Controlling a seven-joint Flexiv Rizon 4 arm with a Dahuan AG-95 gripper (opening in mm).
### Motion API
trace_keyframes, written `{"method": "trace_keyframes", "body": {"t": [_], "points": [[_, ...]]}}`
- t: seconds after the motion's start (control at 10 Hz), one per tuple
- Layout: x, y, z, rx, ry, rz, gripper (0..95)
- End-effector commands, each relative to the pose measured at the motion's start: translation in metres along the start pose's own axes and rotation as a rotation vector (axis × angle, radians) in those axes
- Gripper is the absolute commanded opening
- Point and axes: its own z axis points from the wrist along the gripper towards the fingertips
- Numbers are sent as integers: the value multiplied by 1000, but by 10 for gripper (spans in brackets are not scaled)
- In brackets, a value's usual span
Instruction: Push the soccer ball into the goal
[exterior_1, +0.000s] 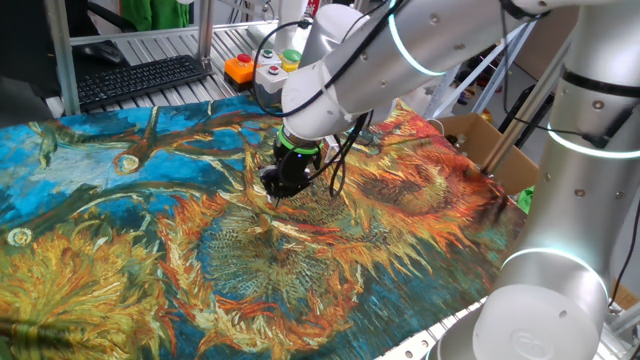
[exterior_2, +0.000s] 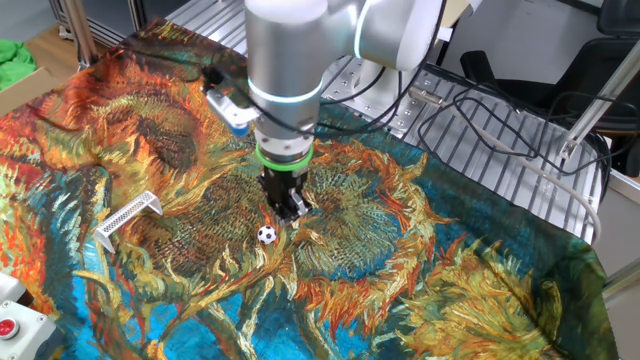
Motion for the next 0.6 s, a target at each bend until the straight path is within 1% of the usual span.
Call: {"method": "trace_keyframes", "body": {"t": [0.1, 0.3, 0.5, 0.6], "points": [[2, -1, -3, 7, 19, 18, 0], [2, -1, -2, 9, 17, 37, 0], [0, -1, 2, 8, 15, 53, 0], [-2, -1, 6, 11, 8, 55, 0]]}}
